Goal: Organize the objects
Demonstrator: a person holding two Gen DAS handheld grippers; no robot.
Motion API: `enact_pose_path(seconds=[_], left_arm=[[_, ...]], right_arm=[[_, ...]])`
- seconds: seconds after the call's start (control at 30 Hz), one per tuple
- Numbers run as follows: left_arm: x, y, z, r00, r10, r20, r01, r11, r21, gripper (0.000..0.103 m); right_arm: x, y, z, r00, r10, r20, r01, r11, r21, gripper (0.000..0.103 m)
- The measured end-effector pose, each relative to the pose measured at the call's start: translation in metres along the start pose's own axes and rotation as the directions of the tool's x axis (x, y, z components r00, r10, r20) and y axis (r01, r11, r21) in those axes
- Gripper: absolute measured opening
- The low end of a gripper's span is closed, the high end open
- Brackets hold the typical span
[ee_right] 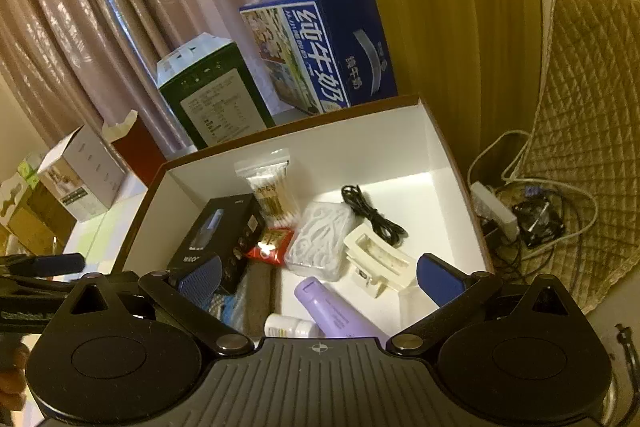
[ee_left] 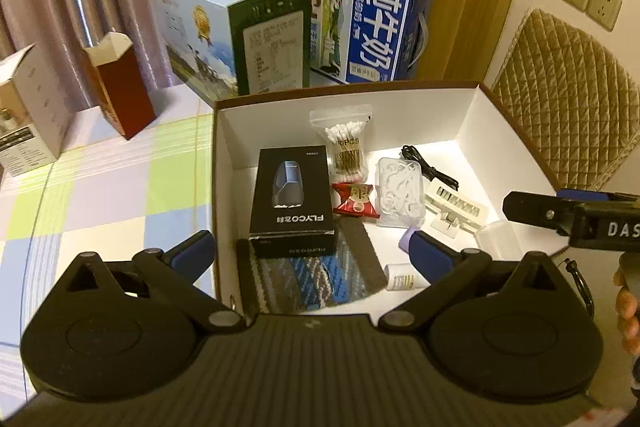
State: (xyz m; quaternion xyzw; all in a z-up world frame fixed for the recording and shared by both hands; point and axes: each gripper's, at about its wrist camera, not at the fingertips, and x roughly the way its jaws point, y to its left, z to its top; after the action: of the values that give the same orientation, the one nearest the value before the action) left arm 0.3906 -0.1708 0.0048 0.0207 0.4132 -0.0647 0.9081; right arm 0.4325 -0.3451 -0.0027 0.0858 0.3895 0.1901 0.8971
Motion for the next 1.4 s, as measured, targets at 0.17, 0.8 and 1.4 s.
enact_pose_path(seconds=[0.17,0.8,1.4], left_arm=[[-0.025,0.002,-0.012,0.999,0.026,0.023,-0.026,1.0,-0.014,0.102],[-0.094,0.022,-0.08,0.999,-0.012,-0.029,0.011,1.0,-0.02,0.102],[-0.171,0.099,-0.156,0.999,0.035,-0.032,-0.037,0.995,-0.091,0.102]], right_arm=[[-0.015,0.01,-0.012,1.0,0.005,0.008,-0.005,1.0,-0.028,0.101],[-0.079,0.065,-0.077,0.996,-0.086,0.016,0.087,0.996,-0.027,0.101],[-0.109,0.156,-0.141,0.998,-0.034,-0.052,0.03,0.995,-0.09,0.101]])
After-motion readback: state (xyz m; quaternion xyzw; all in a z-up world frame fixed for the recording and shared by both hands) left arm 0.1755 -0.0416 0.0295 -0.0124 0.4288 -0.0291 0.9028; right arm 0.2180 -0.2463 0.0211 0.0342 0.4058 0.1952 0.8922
